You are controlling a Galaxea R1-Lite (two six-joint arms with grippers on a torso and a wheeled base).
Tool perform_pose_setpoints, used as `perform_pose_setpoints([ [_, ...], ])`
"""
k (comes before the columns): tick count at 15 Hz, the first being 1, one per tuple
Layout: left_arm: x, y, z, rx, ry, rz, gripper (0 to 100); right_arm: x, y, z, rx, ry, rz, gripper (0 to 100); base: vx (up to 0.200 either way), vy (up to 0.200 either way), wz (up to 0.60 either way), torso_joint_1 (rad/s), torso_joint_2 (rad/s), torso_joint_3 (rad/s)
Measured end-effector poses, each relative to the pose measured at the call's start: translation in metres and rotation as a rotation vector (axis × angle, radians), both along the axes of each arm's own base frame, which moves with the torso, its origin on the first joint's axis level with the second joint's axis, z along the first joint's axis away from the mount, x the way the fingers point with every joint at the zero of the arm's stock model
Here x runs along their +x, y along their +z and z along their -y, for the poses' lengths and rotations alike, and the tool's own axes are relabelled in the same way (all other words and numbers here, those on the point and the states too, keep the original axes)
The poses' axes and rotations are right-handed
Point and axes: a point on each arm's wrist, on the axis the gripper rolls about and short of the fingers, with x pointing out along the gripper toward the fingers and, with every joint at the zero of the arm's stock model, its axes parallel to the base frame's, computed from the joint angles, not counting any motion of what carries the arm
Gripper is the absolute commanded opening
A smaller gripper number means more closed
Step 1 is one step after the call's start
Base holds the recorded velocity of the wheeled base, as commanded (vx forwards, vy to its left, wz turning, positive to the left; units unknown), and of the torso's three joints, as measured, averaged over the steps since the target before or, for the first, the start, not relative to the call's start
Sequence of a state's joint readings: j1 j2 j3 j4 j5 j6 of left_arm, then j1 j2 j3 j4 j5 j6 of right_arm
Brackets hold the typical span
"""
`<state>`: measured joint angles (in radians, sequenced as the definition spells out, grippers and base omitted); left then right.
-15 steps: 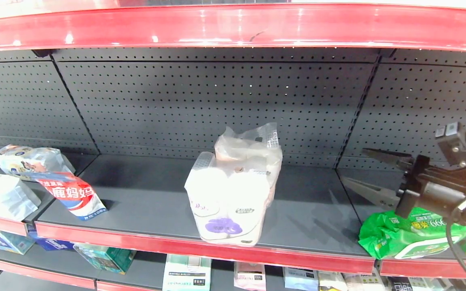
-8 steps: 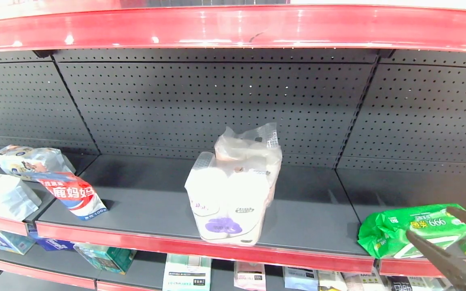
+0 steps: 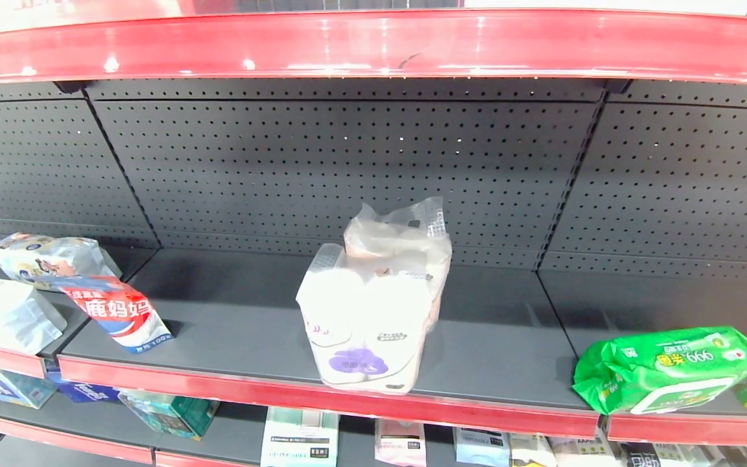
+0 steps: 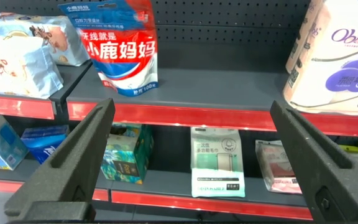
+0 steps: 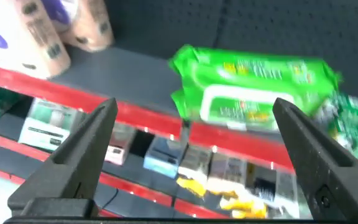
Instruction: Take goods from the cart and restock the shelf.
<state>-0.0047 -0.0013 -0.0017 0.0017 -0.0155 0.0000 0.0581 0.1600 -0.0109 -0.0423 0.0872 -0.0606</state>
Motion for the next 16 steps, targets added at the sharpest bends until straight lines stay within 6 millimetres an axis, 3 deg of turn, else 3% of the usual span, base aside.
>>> perform_pose_setpoints([
  [3,0.0000,0.0000,0.0000,0.000,0.000,0.000,100,-0.0046,-0.0018,0.0002,0.091,-0.009,0.029,100,0.000,0.000,0.00,0.000,0.00,0.000],
  [9,0.0000,0.0000,0.0000,0.000,0.000,0.000,100,-0.0093,-0.0080,0.0013,0.032,-0.148,0.063,100,0.000,0.000,0.00,0.000,0.00,0.000],
  [16,0.0000,0.0000,0.0001,0.004,-0.005,0.001,100,-0.0123,-0.0101,0.0014,0.057,-0.146,0.099,100,0.000,0.000,0.00,0.000,0.00,0.000],
])
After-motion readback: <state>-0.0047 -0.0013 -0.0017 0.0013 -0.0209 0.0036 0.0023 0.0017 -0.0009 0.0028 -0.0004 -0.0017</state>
